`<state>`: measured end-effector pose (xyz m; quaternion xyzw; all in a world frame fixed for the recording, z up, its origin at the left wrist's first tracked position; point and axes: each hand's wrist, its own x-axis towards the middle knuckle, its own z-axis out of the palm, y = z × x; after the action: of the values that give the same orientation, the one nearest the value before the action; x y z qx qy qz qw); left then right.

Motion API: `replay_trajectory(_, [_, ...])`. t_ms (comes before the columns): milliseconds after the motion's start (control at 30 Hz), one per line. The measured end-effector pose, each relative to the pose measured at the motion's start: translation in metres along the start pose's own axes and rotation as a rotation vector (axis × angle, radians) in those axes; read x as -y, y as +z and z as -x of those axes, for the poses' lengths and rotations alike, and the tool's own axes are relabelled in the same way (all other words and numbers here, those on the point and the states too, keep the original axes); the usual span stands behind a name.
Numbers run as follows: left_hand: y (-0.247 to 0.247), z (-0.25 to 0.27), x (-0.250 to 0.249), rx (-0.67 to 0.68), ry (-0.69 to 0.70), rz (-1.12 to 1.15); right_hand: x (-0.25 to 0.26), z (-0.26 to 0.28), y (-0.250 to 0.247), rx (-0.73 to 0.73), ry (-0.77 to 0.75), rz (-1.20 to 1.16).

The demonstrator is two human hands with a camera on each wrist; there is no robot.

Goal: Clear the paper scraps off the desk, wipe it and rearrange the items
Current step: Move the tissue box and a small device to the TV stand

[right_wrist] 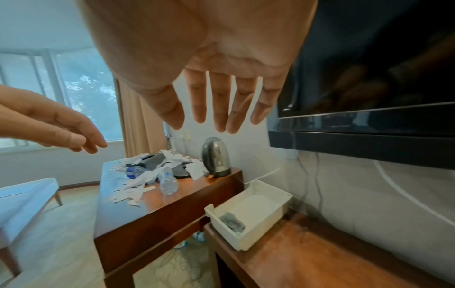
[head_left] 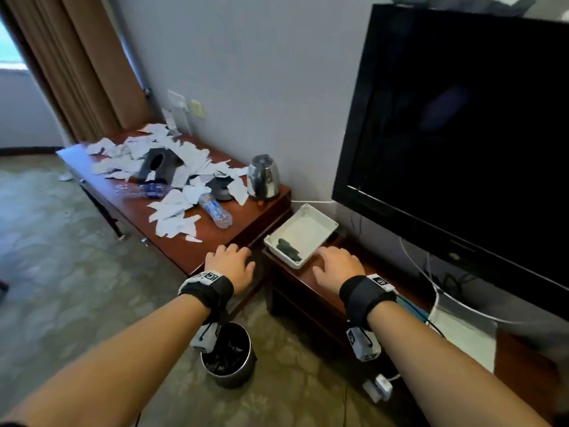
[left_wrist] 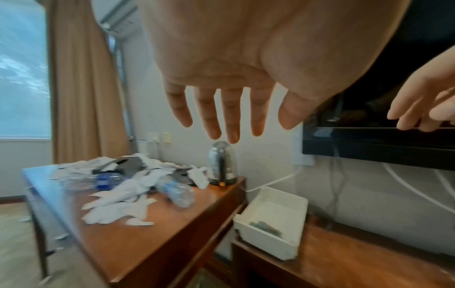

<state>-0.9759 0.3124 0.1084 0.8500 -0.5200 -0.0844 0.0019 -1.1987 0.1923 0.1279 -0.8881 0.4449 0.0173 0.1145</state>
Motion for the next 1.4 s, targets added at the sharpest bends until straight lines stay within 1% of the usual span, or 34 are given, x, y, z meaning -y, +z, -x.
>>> replay_trajectory(167, [-0.024,0.015,0.125,-0.040,-0.079,-0.027,0.117,-0.035,0.010,-0.002,-0.078,-0.011])
replay_trajectory(333, [-0.039,0.032,0.246,-0.042,-0.202,-0.040,0.232,-0.074,0.027,0.006,-0.178,0.017])
replay_trajectory(400, [-0.043,0.034,0.284,-0.036,-0.240,-0.048,0.272,-0.085,0.031,0.003,-0.215,0.039])
replay_trajectory(500, [-0.049,0.030,0.326,-0.040,-0.284,-0.048,0.320,-0.105,0.039,0.001,-0.276,0.071])
replay_trajectory(633, [-0.049,0.015,0.358,-0.038,-0.315,-0.022,0.356,-0.134,0.047,0.037,-0.315,0.072])
replay_trajectory(800, [-0.053,-0.019,0.399,-0.043,-0.398,0.030,0.401,-0.195,0.056,0.062,-0.371,0.049])
replay_trajectory(900, [-0.054,-0.034,0.419,-0.022,-0.460,0.059,0.433,-0.228,0.059,0.108,-0.419,0.030])
replay_trajectory(1033, [-0.062,-0.058,0.446,-0.042,-0.501,0.083,0.466,-0.265,0.061,0.131,-0.468,0.010])
replay_trajectory(1233, [-0.064,-0.111,0.481,-0.022,-0.488,0.104,0.488,-0.324,0.068,0.153,-0.439,0.001])
replay_trajectory(1400, [-0.061,-0.180,0.522,0.016,-0.378,0.115,0.506,-0.381,0.083,0.143,-0.344,-0.008])
